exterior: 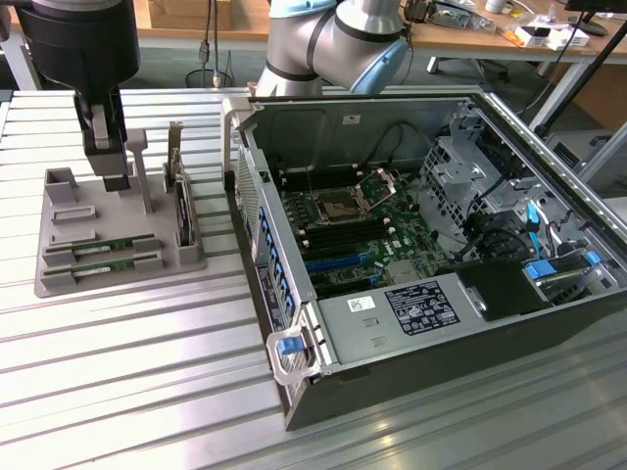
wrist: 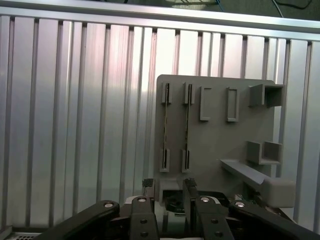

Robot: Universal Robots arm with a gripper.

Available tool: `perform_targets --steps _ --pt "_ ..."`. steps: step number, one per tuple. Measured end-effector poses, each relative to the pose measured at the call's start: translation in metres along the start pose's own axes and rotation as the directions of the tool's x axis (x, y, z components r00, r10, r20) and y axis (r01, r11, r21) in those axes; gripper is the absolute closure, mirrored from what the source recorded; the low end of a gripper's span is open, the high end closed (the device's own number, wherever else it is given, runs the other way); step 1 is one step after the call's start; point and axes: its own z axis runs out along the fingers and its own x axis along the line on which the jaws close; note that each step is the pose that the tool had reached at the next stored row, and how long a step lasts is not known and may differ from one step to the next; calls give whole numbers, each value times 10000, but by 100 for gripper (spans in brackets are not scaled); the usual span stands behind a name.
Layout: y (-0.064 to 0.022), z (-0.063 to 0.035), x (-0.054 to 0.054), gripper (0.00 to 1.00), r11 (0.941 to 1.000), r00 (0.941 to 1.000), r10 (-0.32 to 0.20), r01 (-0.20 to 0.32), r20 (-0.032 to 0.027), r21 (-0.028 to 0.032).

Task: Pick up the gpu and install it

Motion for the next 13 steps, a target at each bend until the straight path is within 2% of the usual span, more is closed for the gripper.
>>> perform_targets --steps 10,11,13 --pt "-1 32 3 64 10000 10000 1 -1 0 -1" --pt "-3 69 8 64 10000 10000 0 0 0 -1" --pt "-3 76 9 64 10000 10000 0 0 0 -1"
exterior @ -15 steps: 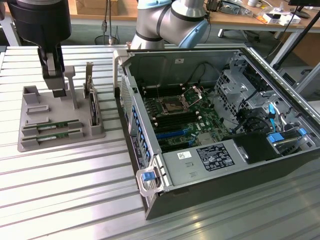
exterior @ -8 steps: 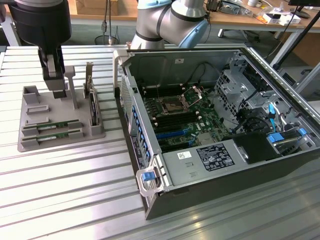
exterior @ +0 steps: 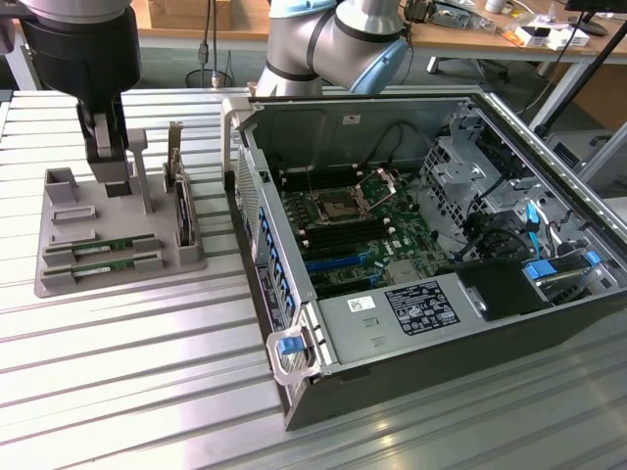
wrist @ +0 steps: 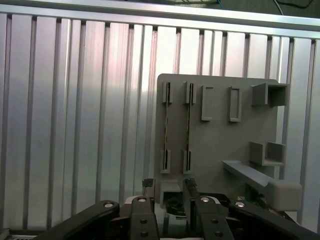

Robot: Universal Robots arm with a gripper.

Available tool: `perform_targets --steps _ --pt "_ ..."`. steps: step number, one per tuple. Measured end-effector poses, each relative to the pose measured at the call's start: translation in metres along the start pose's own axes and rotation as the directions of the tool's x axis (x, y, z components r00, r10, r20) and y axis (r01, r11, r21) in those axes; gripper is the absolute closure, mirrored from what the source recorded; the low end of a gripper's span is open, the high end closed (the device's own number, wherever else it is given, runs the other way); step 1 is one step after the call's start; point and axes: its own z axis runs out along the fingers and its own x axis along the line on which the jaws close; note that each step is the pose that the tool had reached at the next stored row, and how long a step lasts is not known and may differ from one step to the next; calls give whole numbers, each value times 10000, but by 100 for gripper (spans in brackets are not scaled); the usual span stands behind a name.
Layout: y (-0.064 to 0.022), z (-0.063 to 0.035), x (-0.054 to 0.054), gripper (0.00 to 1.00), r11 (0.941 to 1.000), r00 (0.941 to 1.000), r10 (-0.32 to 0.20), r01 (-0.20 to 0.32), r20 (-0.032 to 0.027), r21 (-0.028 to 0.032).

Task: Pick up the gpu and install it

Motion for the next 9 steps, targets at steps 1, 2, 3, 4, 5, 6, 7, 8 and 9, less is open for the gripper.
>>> perform_targets --steps 1,2,3,4,5,6,7,8,9 --pt "0 2 0 64 10000 10000 0 0 -1 -1" --pt "0 4 0 64 10000 10000 0 0 0 0" --pt "0 7 1 64 10000 10000 1 -1 0 0" --pt "0 9 1 64 10000 10000 0 0 0 0" --pt "0 11 1 64 10000 10000 1 -1 0 0" --pt "0 13 1 64 10000 10000 0 0 0 0" --pt "-1 15 2 64 10000 10000 -1 1 0 0" --pt "-1 17 2 64 10000 10000 0 0 0 0" --pt "-1 20 2 64 10000 10000 0 0 0 0"
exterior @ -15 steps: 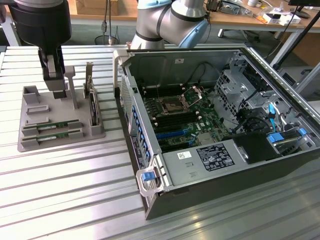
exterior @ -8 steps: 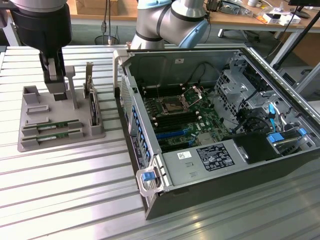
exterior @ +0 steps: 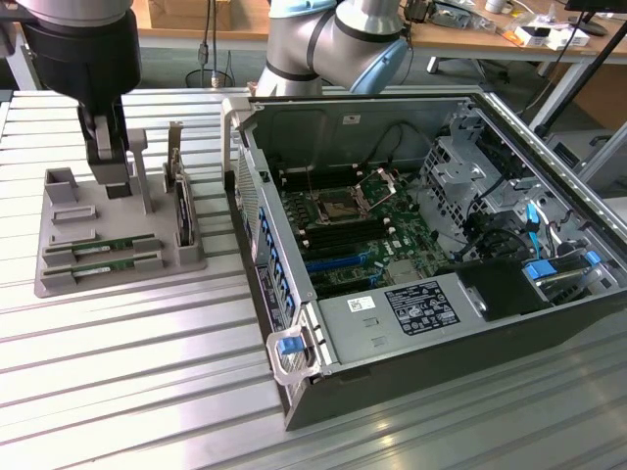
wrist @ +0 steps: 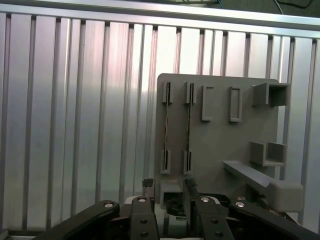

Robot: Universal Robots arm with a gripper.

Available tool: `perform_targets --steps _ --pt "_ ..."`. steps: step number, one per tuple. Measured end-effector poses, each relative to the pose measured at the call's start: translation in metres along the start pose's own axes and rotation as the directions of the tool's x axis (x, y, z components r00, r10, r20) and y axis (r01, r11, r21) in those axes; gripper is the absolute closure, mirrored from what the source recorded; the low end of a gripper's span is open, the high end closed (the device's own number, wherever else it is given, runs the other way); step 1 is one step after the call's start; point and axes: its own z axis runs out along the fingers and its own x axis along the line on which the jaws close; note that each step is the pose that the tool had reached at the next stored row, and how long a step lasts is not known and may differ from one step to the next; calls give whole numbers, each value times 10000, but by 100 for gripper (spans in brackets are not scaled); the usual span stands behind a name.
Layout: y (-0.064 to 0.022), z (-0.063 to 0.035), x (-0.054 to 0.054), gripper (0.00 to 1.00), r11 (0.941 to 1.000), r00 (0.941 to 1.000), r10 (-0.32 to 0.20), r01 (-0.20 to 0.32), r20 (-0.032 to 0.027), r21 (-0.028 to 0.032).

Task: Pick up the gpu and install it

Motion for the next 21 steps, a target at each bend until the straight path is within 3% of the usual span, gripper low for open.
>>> perform_targets --steps 21 --pt "-3 76 8 64 10000 10000 0 0 0 0"
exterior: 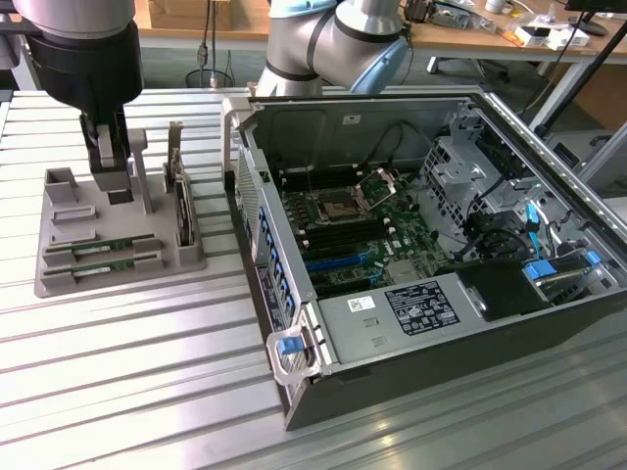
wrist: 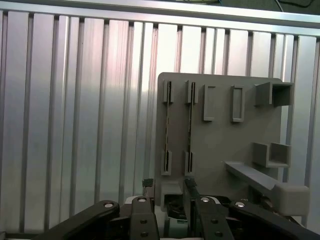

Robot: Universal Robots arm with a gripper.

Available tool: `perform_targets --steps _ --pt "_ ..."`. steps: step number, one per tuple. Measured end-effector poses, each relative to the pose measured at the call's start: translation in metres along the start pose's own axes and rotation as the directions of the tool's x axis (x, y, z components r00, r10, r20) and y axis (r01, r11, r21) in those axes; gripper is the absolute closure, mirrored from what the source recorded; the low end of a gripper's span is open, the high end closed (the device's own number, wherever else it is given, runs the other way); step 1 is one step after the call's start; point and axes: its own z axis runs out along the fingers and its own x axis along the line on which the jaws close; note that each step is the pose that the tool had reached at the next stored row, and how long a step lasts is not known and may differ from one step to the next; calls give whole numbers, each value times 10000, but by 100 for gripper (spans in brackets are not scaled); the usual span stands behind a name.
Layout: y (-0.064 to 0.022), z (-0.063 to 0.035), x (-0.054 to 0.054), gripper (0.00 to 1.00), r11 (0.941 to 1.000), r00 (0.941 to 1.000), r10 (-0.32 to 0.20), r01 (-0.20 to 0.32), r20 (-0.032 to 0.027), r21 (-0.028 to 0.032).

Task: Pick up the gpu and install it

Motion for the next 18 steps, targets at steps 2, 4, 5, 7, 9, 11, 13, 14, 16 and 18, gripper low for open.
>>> perform_targets --steps 2,4,5,7,9,11,13,14,16,18 --pt "0 10 1 64 10000 10000 1 -1 0 0" --pt "-1 16 2 64 10000 10000 0 0 0 -1" --pt "-1 22 2 64 10000 10000 0 0 0 0" --pt "-1 31 3 64 10000 10000 0 0 0 0" --pt "-2 40 4 64 10000 10000 0 0 0 0" --pt "-2 48 4 64 10000 10000 0 0 0 -1" --pt "-2 56 5 64 10000 10000 1 -1 0 0" --pt "-2 60 5 64 10000 10000 0 0 0 0" --pt "-3 65 5 64 10000 10000 0 0 0 0" --pt "-3 75 6 64 10000 10000 0 0 0 0"
